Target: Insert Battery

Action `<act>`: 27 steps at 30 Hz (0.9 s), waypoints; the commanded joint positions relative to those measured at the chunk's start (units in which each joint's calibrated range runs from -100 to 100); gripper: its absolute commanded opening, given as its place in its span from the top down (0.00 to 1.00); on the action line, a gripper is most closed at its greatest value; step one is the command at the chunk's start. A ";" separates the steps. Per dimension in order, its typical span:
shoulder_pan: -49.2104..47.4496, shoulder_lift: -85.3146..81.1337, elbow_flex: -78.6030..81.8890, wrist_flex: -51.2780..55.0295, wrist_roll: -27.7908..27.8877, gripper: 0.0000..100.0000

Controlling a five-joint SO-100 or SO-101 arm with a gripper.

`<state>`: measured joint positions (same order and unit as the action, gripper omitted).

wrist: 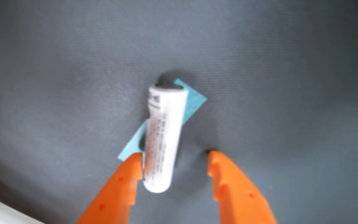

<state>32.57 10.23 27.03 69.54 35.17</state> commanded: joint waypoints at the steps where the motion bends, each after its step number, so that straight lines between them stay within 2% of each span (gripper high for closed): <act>1: 0.73 -0.10 -0.97 0.23 -0.05 0.93; 4: 0.73 -0.10 -0.97 0.23 -0.05 0.98; 13: 1.67 -0.77 -0.78 0.23 -0.16 0.99; 18: 2.26 -3.44 -1.06 -0.70 -3.40 0.99; 27: 0.96 -21.11 9.84 -6.37 -10.15 0.98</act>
<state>34.37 -4.58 35.17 64.02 26.90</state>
